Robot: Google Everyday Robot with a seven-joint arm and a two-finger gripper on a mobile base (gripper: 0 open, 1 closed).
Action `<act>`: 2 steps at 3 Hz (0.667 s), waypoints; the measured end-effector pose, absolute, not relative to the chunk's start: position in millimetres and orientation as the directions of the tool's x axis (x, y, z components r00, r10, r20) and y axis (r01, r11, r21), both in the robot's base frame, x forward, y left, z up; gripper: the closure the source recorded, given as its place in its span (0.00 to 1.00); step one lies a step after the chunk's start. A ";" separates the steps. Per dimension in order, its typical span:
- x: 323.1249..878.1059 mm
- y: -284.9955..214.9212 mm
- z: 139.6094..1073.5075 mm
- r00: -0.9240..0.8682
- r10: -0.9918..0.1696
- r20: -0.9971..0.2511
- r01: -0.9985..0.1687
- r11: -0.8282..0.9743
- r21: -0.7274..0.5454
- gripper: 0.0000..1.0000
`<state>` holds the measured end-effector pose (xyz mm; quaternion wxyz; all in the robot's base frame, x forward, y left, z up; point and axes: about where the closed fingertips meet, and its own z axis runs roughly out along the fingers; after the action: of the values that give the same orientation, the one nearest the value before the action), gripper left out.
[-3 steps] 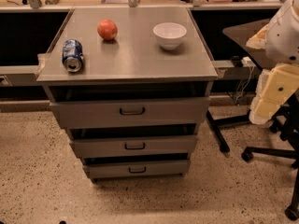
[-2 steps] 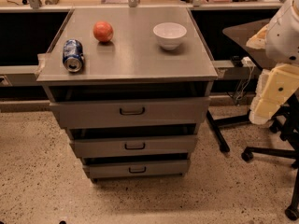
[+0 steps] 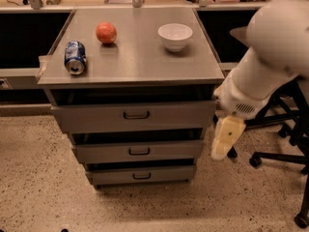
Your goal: Open bottom drawer
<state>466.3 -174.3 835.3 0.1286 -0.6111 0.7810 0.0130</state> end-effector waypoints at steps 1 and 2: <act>449.7 -133.2 729.0 -0.212 -0.935 -0.284 -0.974 0.226 -0.017 0.00; 440.4 -125.8 695.1 -0.209 -0.934 -0.289 -0.976 0.218 -0.001 0.00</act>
Offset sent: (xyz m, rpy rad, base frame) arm -0.0134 0.0365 -0.0921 0.0833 0.0872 0.0315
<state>440.4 -125.8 695.1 0.1143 -0.6185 0.7721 0.0908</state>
